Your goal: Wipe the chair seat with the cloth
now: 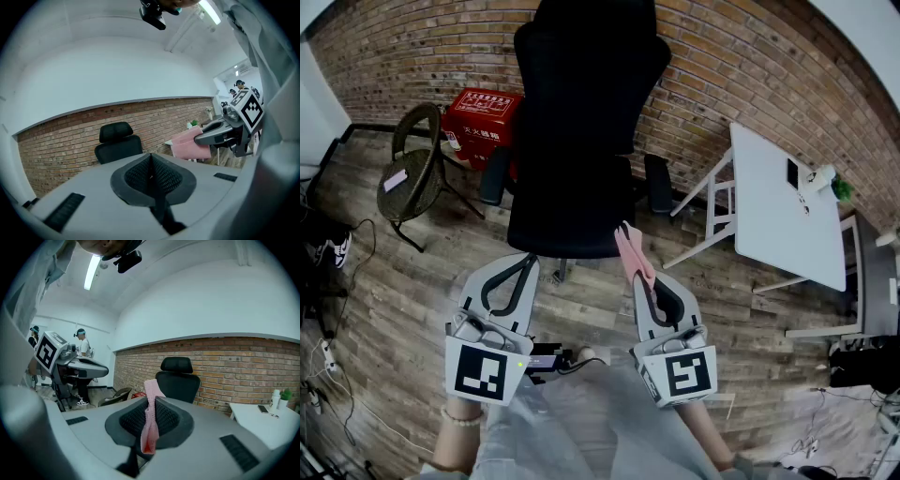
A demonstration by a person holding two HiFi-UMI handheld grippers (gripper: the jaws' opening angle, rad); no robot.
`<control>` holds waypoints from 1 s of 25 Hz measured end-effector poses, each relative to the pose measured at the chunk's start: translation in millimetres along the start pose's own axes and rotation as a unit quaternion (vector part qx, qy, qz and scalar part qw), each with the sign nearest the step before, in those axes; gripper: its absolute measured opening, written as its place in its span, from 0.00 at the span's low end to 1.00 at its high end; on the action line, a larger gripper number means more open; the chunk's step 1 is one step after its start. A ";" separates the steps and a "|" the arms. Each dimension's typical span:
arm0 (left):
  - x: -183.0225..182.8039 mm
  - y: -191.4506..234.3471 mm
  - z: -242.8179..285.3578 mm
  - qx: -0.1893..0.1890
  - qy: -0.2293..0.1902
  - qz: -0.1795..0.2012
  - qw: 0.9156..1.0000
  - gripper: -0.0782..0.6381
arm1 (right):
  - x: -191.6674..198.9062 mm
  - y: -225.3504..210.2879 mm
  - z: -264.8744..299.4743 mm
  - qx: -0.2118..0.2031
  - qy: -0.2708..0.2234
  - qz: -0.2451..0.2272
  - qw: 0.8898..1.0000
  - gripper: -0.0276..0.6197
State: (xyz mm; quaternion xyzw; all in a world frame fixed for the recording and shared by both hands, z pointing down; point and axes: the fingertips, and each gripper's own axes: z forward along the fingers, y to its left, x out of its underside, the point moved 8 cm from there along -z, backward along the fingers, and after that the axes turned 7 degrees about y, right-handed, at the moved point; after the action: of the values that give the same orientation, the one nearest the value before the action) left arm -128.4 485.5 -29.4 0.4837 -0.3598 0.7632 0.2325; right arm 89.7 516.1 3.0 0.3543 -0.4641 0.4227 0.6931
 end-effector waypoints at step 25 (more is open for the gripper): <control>11.1 16.1 -14.9 0.015 -0.015 0.005 1.000 0.13 | -2.0 23.8 0.7 0.024 0.004 0.007 1.000 0.13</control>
State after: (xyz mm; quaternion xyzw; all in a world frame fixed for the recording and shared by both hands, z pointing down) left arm -152.9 486.9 -28.6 0.4966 -0.3543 0.7622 0.2165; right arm 67.3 524.3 3.7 0.3661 -0.4535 0.4396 0.6834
